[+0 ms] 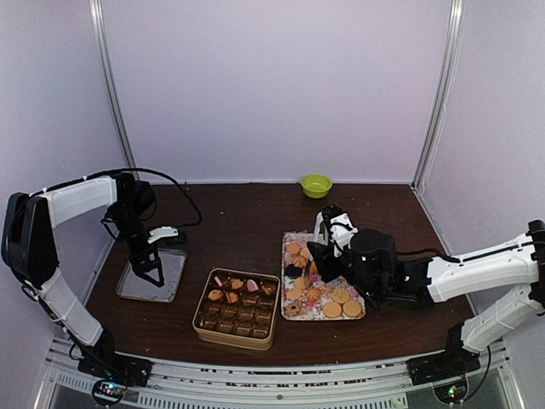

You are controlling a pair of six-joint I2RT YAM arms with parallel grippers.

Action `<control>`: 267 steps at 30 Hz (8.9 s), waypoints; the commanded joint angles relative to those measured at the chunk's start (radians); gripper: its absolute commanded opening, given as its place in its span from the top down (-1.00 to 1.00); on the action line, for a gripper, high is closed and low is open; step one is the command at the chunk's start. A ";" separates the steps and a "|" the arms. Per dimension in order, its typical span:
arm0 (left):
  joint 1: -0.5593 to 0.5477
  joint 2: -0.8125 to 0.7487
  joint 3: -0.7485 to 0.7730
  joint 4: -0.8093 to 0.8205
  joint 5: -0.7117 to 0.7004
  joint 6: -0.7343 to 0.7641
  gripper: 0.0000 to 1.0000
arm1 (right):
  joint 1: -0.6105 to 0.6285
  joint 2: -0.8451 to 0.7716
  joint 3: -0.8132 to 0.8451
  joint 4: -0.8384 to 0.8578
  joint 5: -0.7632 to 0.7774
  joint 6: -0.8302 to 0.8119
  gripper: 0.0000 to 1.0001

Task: Pack the cookies
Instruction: Pick up the fake cookies from the plate, then place the fake cookies in the empty pocket of the box, then adjust the fake cookies in the empty pocket of the box.

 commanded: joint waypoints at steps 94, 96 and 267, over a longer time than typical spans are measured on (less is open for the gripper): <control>0.006 0.001 0.021 -0.013 0.007 0.001 -0.94 | 0.191 0.033 0.310 -0.103 -0.136 -0.120 0.49; 0.006 0.001 0.020 -0.013 0.004 0.002 -0.94 | 0.202 0.088 0.351 -0.094 -0.167 -0.118 0.49; 0.007 -0.021 -0.021 -0.004 0.009 0.019 -0.94 | 0.180 0.544 0.730 -0.183 -0.165 -0.173 0.65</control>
